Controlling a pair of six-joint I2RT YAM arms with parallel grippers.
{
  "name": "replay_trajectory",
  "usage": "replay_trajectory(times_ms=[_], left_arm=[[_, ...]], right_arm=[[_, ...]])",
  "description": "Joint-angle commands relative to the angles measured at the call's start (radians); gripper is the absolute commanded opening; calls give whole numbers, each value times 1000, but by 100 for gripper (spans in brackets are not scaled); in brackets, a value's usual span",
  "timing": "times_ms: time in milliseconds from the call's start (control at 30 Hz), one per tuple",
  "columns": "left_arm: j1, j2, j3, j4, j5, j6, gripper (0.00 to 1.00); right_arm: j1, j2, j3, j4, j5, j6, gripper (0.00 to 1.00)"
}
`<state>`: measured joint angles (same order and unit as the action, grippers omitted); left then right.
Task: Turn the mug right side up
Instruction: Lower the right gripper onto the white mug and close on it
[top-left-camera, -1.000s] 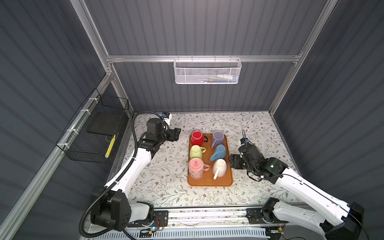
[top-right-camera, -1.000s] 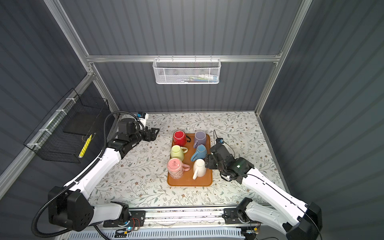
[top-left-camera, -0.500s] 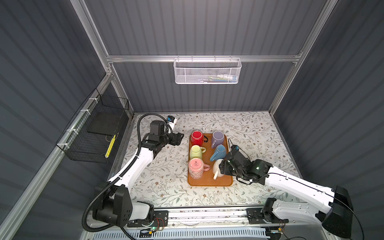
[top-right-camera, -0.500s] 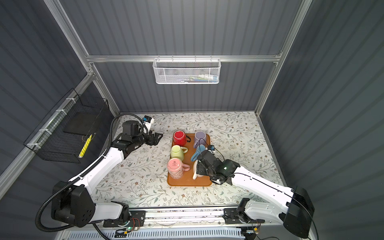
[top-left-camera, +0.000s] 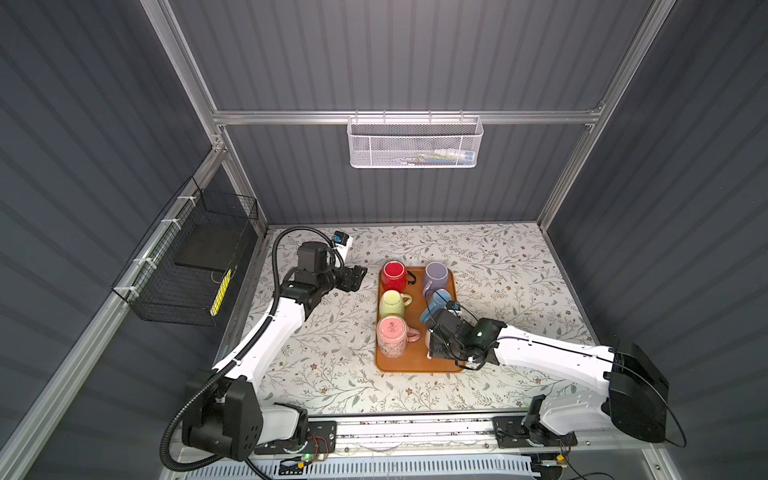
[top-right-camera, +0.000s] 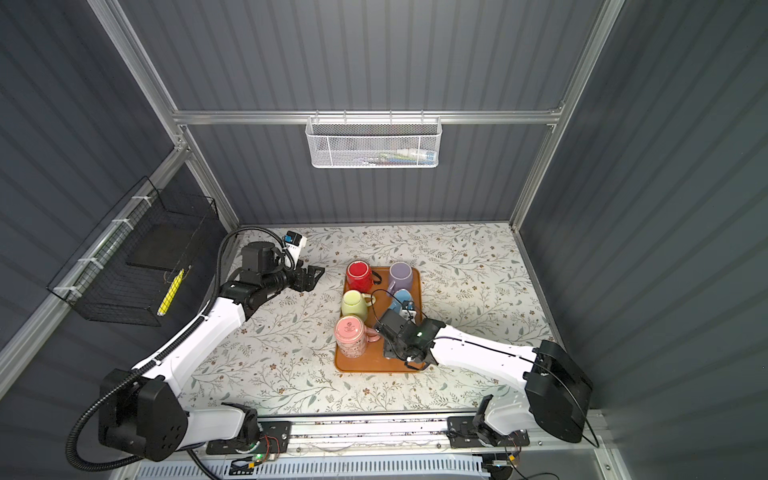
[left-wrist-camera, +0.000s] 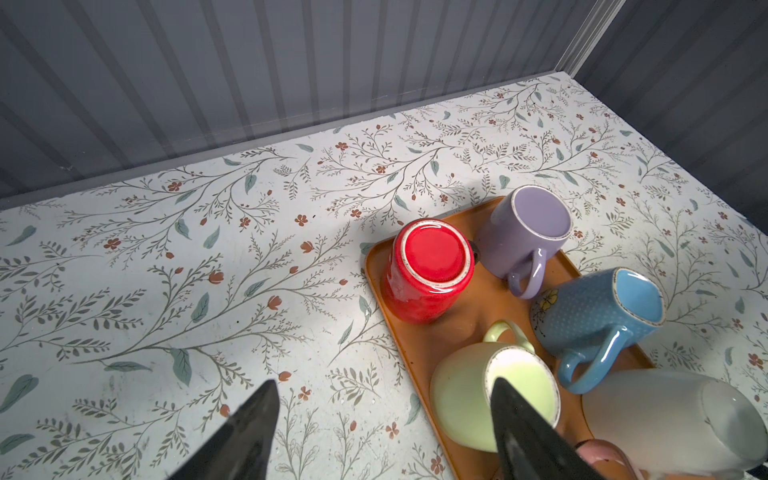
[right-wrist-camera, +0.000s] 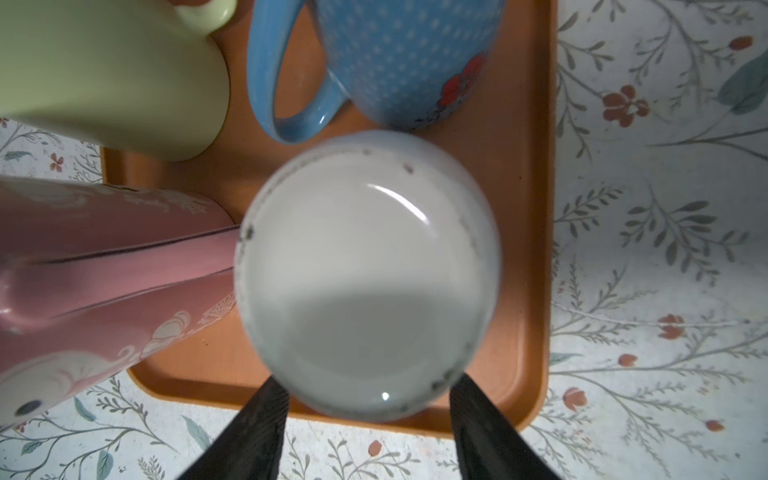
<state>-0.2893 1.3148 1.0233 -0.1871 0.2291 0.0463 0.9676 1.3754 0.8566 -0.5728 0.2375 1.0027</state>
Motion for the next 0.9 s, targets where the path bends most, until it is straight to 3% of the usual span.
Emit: replay_trajectory(times_ms=[0,500,867], left_arm=[[-7,-31,-15,-5,4,23,80],[-8,-38,-13,-11,3,29,80],[-9,-28,-11,-14,13,29,79]], right_arm=[[-8,14,9,-10,29,11,63],[-22,11,-18,-71,48,28,61],[-53,-51,-87,-17,2,-125,57]])
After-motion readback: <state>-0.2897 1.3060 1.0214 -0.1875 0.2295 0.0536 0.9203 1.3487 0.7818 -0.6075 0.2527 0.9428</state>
